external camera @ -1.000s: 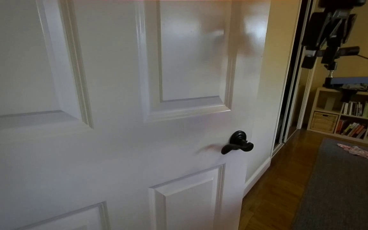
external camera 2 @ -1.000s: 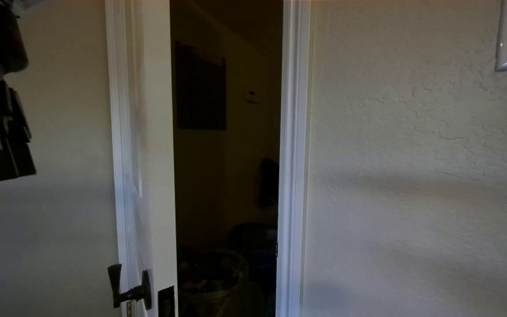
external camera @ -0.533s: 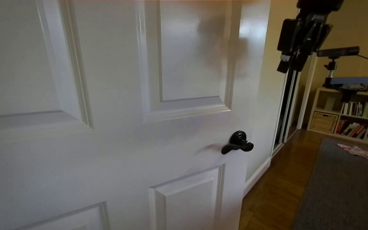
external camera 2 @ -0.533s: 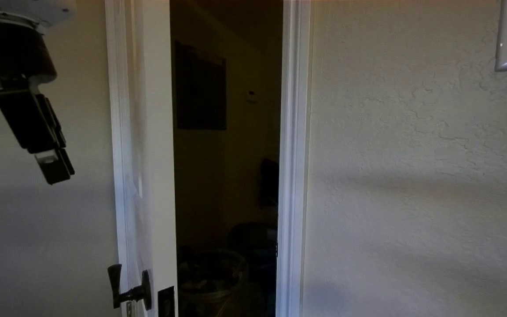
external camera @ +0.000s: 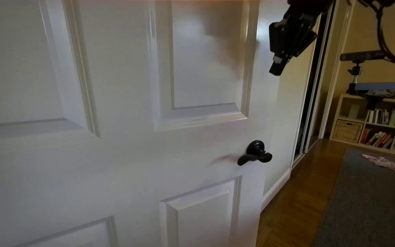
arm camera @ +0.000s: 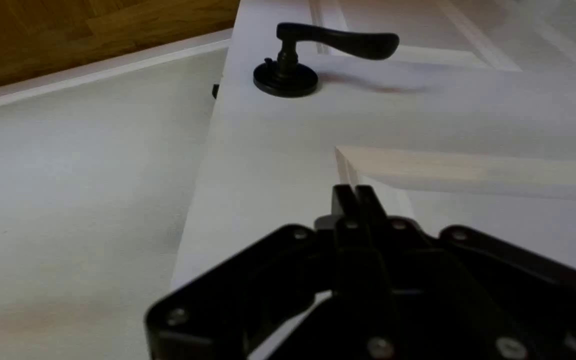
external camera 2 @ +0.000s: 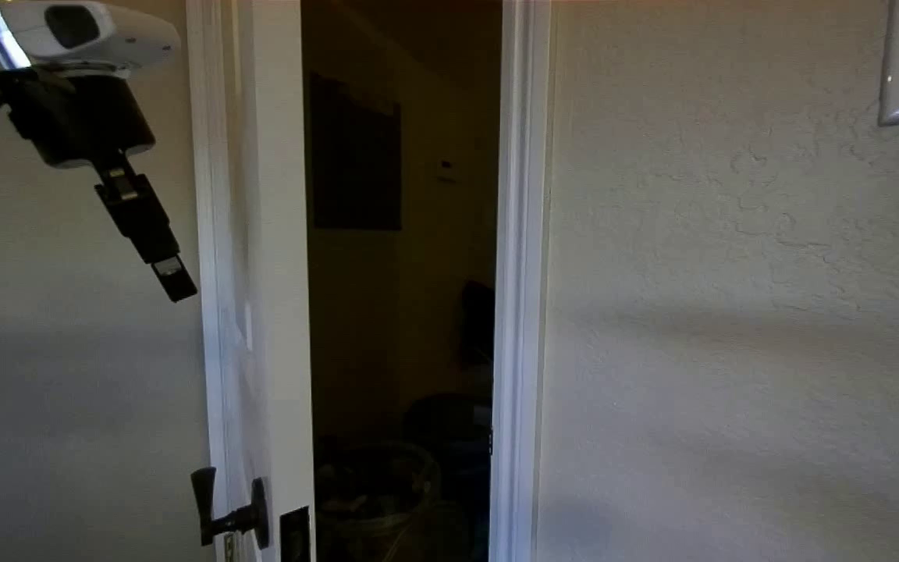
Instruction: Close the door
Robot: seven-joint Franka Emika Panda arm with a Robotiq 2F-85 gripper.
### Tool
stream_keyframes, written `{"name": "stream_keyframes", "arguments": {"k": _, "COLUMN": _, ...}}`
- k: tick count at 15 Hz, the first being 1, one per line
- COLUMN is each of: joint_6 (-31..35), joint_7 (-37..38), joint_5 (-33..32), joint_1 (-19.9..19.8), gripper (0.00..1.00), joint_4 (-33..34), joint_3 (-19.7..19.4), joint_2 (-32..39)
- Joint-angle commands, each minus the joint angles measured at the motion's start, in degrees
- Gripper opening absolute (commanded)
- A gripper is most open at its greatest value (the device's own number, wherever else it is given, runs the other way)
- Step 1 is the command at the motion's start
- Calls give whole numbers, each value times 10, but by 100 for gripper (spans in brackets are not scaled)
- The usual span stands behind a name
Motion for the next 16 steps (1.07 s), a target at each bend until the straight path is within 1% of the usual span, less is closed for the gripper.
{"name": "stream_keyframes", "arguments": {"k": 1, "joint_6": 27, "joint_7": 37, "joint_5": -44, "joint_1": 1, "gripper": 0, "joint_4": 36, "joint_3": -3, "joint_2": 50}}
{"name": "stream_keyframes", "arguments": {"k": 2, "joint_6": 32, "joint_7": 43, "joint_5": -58, "joint_1": 1, "gripper": 3, "joint_4": 47, "joint_3": -6, "joint_2": 65}}
{"name": "stream_keyframes", "arguments": {"k": 5, "joint_6": 31, "joint_7": 63, "joint_5": -91, "joint_1": 8, "gripper": 6, "joint_4": 72, "joint_3": -18, "joint_2": 96}}
{"name": "stream_keyframes", "arguments": {"k": 6, "joint_6": 31, "joint_7": 69, "joint_5": -104, "joint_1": 10, "gripper": 4, "joint_4": 80, "joint_3": -23, "joint_2": 106}}
{"name": "stream_keyframes", "arguments": {"k": 12, "joint_6": 28, "joint_7": 83, "joint_5": -159, "joint_1": 20, "gripper": 4, "joint_4": 135, "joint_3": -46, "joint_2": 155}}
{"name": "stream_keyframes", "arguments": {"k": 16, "joint_6": 34, "joint_7": 83, "joint_5": -167, "joint_1": 32, "gripper": 4, "joint_4": 180, "joint_3": -72, "joint_2": 194}}
